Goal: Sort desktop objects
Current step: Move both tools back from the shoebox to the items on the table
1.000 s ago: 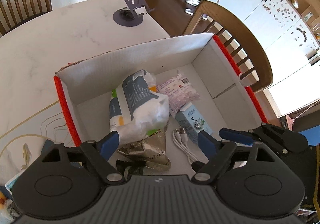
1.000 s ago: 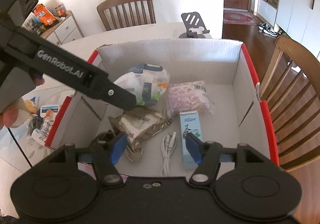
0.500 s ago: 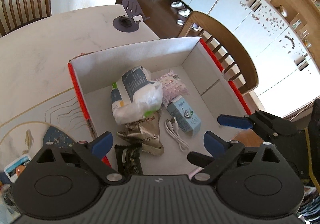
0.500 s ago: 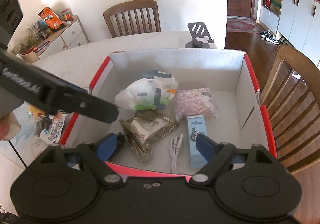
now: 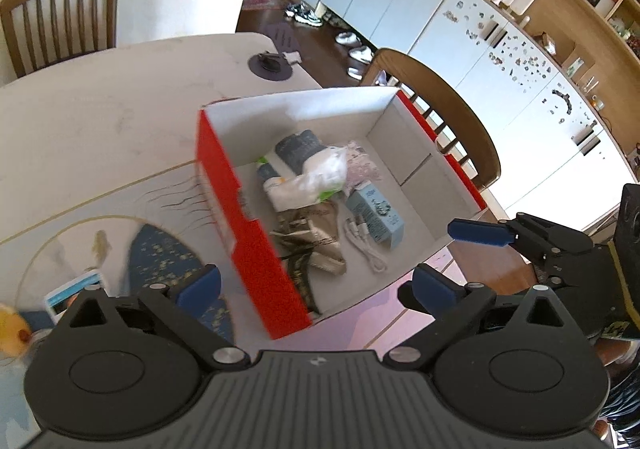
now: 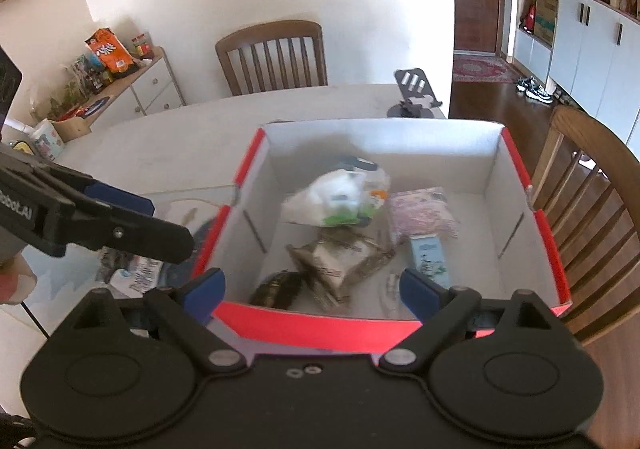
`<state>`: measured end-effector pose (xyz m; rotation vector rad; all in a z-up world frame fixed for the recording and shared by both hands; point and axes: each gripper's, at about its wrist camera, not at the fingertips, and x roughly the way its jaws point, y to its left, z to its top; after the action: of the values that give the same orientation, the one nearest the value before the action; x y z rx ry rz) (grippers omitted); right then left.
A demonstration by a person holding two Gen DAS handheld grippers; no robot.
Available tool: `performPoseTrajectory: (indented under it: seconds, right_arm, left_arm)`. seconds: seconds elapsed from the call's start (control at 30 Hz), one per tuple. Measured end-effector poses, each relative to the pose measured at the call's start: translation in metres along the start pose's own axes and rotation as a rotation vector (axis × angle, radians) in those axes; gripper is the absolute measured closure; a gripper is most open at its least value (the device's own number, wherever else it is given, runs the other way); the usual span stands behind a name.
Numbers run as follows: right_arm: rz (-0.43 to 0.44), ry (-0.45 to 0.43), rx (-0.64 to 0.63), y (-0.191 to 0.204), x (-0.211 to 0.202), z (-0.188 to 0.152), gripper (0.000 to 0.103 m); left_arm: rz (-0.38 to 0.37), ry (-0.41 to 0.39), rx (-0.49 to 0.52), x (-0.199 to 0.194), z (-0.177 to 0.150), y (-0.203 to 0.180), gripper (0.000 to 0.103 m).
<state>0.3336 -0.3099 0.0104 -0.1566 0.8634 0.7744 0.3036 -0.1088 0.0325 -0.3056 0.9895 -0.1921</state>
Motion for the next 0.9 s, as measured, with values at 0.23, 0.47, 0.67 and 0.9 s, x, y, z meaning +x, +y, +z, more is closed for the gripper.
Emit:
performPoseTrajectory:
  seconds: [0.23,0.47,0.67,0.9]
  right_arm:
    - [0.005,-0.019,-0.012,0.042,-0.006,-0.001,0.009]
    - [0.021,-0.01,-0.024,0.083,0.004,-0.003,0.009]
    - [0.038,0.007,-0.035,0.118,0.016,-0.006,0.009]
    - [0.057,0.023,-0.06,0.157,0.032,-0.007,0.009]
  left_arm:
    - [0.021,-0.056,0.001,-0.032,-0.024,0.027,0.0]
    - [0.049,-0.083,-0.01,-0.054,-0.044,0.062,0.0]
    - [0.093,-0.095,-0.009,-0.072,-0.057,0.093,0.0]
    - [0.11,-0.106,-0.025,-0.089,-0.07,0.127,0.0]
